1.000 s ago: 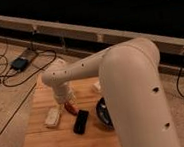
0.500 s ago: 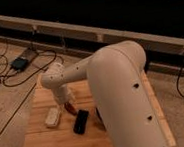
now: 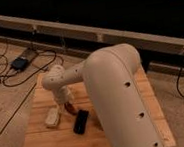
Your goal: Place the pepper in the ceramic cup
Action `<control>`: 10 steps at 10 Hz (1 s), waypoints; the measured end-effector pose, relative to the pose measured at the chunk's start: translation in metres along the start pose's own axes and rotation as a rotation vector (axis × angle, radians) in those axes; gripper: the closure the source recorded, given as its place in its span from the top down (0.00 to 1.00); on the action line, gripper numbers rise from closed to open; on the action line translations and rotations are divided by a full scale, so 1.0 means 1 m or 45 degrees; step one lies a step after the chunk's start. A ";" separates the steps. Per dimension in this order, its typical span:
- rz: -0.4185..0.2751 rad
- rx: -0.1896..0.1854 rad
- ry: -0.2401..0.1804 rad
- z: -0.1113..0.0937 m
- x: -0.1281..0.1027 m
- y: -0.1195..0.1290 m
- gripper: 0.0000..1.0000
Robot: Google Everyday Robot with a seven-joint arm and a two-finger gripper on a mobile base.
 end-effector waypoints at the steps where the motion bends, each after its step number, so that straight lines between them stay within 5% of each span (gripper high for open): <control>1: -0.004 -0.011 -0.003 0.002 -0.003 0.000 0.58; 7: 0.055 -0.082 0.023 -0.004 -0.008 -0.010 0.02; 10: 0.090 -0.084 0.040 -0.027 -0.008 -0.028 0.00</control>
